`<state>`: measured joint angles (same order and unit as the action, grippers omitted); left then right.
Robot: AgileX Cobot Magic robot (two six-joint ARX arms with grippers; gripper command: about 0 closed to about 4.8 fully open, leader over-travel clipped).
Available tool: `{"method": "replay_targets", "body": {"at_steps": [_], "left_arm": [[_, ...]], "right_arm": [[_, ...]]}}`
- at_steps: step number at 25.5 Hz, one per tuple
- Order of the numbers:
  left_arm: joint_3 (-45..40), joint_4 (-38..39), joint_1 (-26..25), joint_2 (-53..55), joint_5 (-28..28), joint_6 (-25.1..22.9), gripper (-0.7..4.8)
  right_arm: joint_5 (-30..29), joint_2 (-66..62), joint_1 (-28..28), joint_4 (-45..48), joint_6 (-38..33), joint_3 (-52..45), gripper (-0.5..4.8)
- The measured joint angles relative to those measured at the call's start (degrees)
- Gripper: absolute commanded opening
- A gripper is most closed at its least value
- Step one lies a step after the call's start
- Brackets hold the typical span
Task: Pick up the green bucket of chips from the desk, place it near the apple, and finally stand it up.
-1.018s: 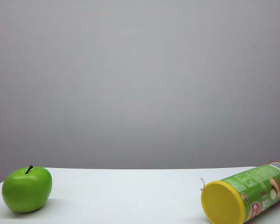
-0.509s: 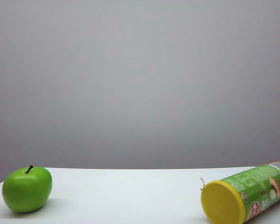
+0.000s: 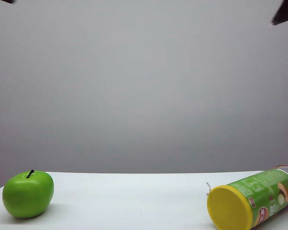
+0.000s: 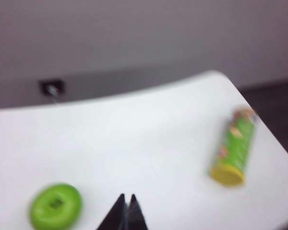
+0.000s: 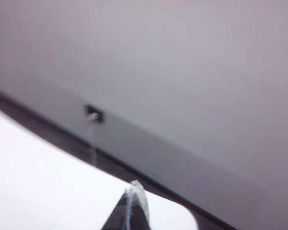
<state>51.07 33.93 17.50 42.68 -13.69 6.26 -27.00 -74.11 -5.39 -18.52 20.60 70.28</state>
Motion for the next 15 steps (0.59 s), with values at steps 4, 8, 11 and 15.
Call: {"method": "replay_targets", "body": {"at_steps": [4, 8, 11, 15], "left_arm": [[0.0, 3.2, 7.1, 1.7, 4.2, 0.6, -0.05], [0.0, 3.7, 13.0, 4.9, 5.8, 2.4, -0.05], [0.1, 3.5, 13.5, 6.1, 7.0, 2.6, -0.05], [0.9, 3.6, 14.3, 8.6, 6.8, 1.0, -0.05]], "right_arm": [[-6.6, -6.1, 0.0, -6.8, 7.2, 4.7, -0.05], [-7.8, -11.5, 0.0, -11.4, 11.9, 7.0, -0.04], [-8.7, -14.6, -0.1, -12.9, 16.7, 7.2, -0.04], [-7.6, -18.9, 1.7, -21.6, 26.6, 7.2, 0.05]]}}
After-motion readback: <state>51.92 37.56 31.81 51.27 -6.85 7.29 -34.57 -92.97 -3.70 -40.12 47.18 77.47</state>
